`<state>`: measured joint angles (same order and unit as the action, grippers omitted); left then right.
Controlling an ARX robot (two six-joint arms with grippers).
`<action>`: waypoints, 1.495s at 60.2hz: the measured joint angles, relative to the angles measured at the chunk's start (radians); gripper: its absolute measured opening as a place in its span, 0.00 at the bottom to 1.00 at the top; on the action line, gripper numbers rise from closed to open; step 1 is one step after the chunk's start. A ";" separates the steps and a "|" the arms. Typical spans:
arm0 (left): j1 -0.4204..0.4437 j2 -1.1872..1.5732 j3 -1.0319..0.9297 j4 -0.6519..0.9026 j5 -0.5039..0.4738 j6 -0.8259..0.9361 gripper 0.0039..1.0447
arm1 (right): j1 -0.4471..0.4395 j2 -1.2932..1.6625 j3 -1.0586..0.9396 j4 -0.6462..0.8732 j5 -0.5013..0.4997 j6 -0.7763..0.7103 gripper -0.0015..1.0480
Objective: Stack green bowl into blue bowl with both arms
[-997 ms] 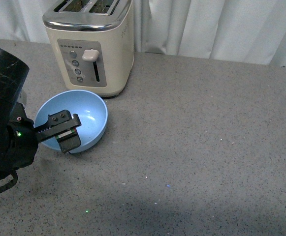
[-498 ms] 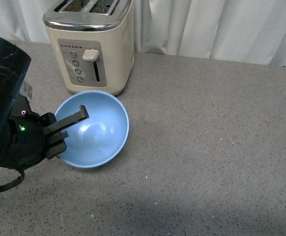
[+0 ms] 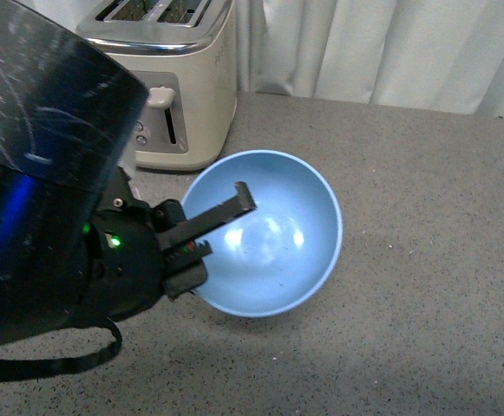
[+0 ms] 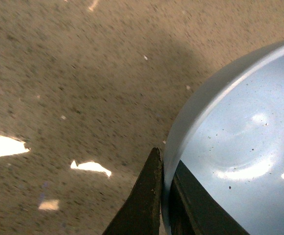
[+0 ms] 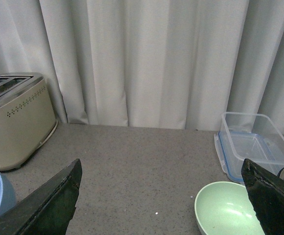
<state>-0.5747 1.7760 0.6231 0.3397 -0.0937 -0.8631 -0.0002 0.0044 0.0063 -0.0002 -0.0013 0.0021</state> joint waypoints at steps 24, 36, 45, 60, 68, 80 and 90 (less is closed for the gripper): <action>-0.202 0.069 0.068 -0.007 -0.037 -0.217 0.04 | 0.000 0.000 0.000 0.000 0.000 0.000 0.91; -0.228 0.094 0.089 0.026 0.022 -0.278 0.04 | 0.000 0.000 0.000 0.000 0.000 0.000 0.91; -0.243 0.095 0.090 0.082 0.147 -0.315 0.04 | 0.000 0.000 0.000 0.000 0.000 0.000 0.91; -0.257 0.160 0.031 0.117 0.083 -0.306 0.04 | 0.000 0.000 0.000 0.000 0.000 0.000 0.91; -0.267 0.191 0.026 0.121 0.090 -0.308 0.04 | 0.000 0.000 0.000 0.000 0.000 0.000 0.91; -0.272 0.200 0.039 0.114 0.093 -0.299 0.04 | 0.000 0.000 0.000 0.000 0.000 0.000 0.91; -0.270 0.200 0.039 0.109 0.094 -0.285 0.17 | 0.000 0.000 0.000 0.000 0.000 0.000 0.91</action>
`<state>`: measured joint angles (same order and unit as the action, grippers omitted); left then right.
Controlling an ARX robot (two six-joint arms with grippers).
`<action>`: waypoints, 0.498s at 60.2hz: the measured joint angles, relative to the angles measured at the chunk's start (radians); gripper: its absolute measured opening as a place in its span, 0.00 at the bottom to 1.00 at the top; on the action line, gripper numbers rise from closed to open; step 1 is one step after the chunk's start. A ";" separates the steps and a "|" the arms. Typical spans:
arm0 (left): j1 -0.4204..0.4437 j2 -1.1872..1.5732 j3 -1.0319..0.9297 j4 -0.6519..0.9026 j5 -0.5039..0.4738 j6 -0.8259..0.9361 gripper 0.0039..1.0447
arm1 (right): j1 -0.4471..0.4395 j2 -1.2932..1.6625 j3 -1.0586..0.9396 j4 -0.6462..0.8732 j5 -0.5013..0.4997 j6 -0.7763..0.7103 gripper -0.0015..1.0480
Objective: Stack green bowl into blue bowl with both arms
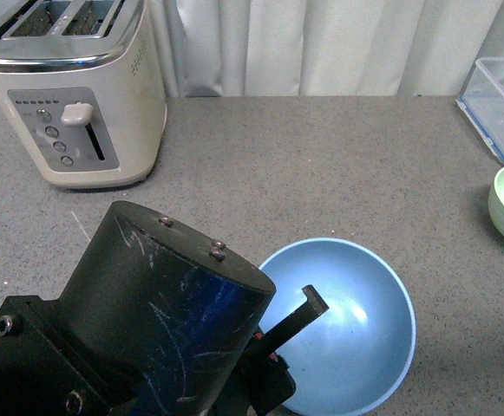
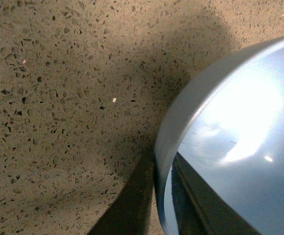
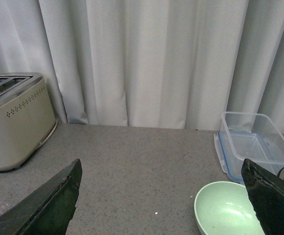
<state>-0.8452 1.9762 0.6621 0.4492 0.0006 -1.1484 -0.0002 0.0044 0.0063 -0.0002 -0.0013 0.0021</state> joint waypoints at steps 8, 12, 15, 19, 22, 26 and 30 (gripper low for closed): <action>0.008 0.000 0.000 -0.006 -0.008 0.020 0.37 | 0.000 0.000 0.000 0.000 0.000 0.000 0.91; 0.018 -0.004 0.000 -0.016 -0.019 0.034 0.47 | 0.000 0.000 0.000 0.000 0.000 0.000 0.91; 0.029 -0.014 0.000 -0.032 -0.034 0.049 0.56 | 0.000 0.000 0.000 0.000 0.000 0.000 0.91; 0.053 -0.040 0.000 -0.061 -0.036 0.074 0.66 | 0.000 0.000 0.000 0.000 0.000 0.000 0.91; 0.072 -0.062 0.000 -0.078 -0.049 0.100 0.73 | 0.000 0.000 0.000 0.000 0.000 0.000 0.91; 0.119 -0.114 -0.001 -0.106 -0.045 0.148 0.85 | 0.000 0.000 0.000 0.000 0.000 0.000 0.91; 0.171 -0.165 -0.006 -0.117 -0.044 0.190 0.95 | 0.000 0.000 0.000 0.000 0.000 0.000 0.91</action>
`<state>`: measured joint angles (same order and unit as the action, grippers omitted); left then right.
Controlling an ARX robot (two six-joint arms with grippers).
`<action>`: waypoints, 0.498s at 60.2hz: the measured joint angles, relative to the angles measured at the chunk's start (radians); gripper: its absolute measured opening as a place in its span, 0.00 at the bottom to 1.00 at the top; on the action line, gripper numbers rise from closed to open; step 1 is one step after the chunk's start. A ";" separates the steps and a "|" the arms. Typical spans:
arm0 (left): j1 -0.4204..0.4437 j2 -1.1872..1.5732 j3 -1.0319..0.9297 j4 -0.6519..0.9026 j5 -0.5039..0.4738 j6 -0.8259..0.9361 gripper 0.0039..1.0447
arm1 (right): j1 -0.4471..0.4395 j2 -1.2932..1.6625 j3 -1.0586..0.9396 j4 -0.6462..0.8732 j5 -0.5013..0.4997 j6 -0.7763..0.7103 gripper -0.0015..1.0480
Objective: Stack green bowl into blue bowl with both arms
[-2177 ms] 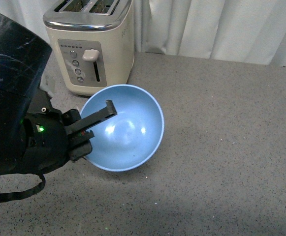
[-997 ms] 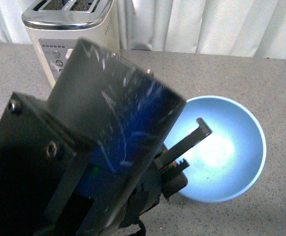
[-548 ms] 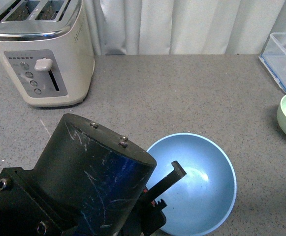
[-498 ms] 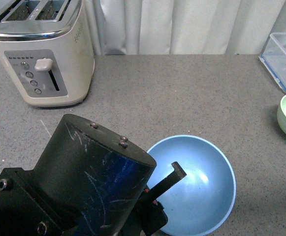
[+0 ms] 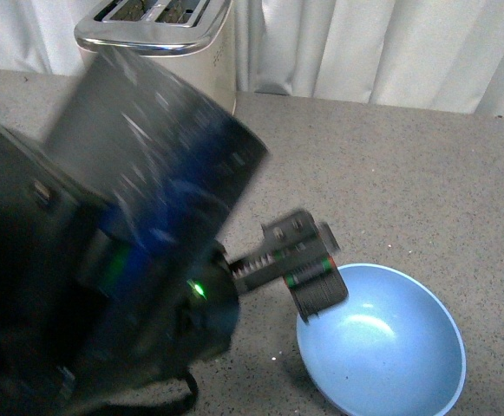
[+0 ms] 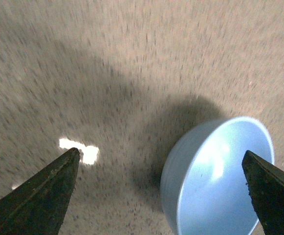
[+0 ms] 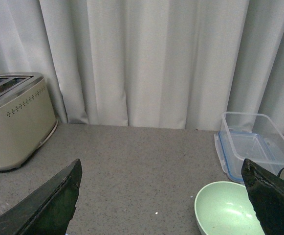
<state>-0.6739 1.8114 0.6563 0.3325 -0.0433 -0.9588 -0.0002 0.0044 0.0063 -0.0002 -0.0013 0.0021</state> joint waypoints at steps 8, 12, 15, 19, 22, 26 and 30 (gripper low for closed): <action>0.119 -0.092 -0.012 -0.017 0.023 0.082 0.94 | 0.000 0.000 0.000 0.000 0.000 0.000 0.91; 0.159 -0.098 -0.055 0.097 -0.065 0.183 0.89 | 0.000 0.000 0.000 0.000 0.000 0.000 0.91; 0.193 -0.077 -0.129 0.301 -0.177 0.315 0.79 | 0.000 0.000 0.000 0.000 0.000 0.000 0.91; 0.262 -0.088 -0.269 0.600 -0.237 0.502 0.69 | 0.000 0.000 0.000 0.000 -0.002 0.000 0.91; 0.343 -0.143 -0.360 0.797 -0.224 0.648 0.60 | 0.000 0.000 0.000 0.000 0.000 0.000 0.91; 0.438 -0.260 -0.420 0.905 -0.174 0.768 0.50 | 0.000 0.000 0.000 0.000 0.004 0.000 0.91; 0.522 -0.423 -0.453 0.828 -0.089 0.858 0.38 | 0.000 0.000 0.000 0.000 0.003 0.000 0.91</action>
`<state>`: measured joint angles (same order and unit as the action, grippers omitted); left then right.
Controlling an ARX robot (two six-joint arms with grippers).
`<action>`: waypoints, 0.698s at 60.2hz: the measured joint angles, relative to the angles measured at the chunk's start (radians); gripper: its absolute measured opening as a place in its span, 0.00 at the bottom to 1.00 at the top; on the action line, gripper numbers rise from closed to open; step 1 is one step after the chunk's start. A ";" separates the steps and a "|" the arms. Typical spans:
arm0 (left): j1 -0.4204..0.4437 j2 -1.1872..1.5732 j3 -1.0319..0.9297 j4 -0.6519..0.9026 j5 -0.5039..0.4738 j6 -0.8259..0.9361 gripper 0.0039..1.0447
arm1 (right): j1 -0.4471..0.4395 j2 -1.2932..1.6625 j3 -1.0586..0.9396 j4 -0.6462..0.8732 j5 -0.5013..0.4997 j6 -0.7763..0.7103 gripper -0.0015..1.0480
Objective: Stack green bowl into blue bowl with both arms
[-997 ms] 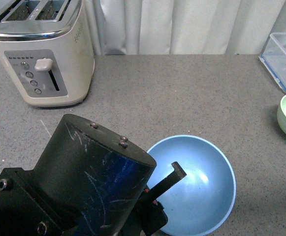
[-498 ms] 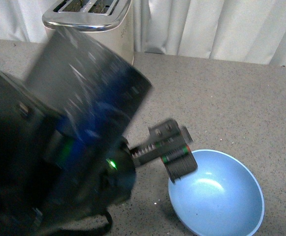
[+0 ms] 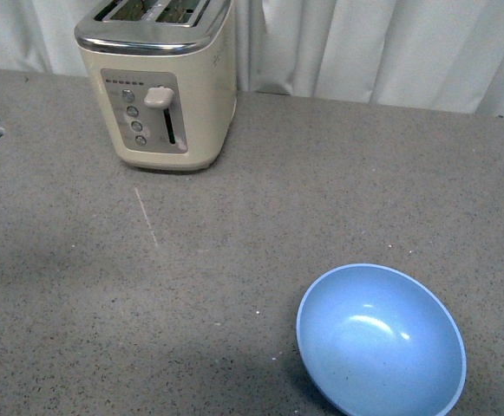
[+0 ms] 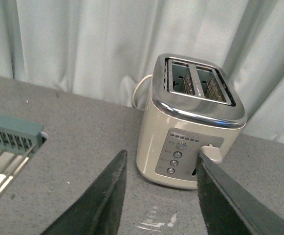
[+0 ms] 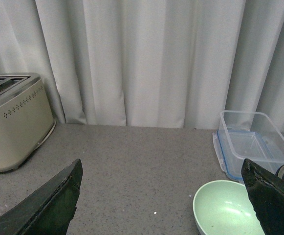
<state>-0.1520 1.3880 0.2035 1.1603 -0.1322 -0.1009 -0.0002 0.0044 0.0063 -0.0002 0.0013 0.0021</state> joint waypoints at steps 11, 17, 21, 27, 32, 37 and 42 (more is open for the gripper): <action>0.150 -0.311 -0.129 -0.202 0.116 0.072 0.05 | 0.000 0.000 0.000 0.000 -0.003 0.000 0.91; 0.149 -0.521 -0.179 -0.372 0.135 0.082 0.04 | 0.000 0.000 0.000 0.000 -0.002 0.000 0.91; 0.150 -0.792 -0.185 -0.625 0.132 0.085 0.04 | 0.000 0.000 0.000 0.000 -0.002 0.000 0.91; 0.150 -1.221 -0.185 -1.046 0.132 0.089 0.04 | 0.000 0.000 0.000 0.000 -0.003 0.000 0.91; 0.150 -1.359 -0.185 -1.148 0.132 0.091 0.04 | 0.000 0.000 0.000 0.000 -0.003 0.000 0.91; 0.150 -1.379 -0.185 -1.157 0.132 0.092 0.04 | 0.000 0.000 0.000 0.000 -0.002 0.000 0.91; 0.150 -1.382 -0.185 -1.159 0.132 0.093 0.09 | 0.000 0.000 0.000 0.000 -0.002 0.000 0.91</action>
<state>-0.0021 0.0055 0.0189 0.0010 0.0002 -0.0082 -0.0002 0.0044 0.0063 -0.0002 -0.0010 0.0021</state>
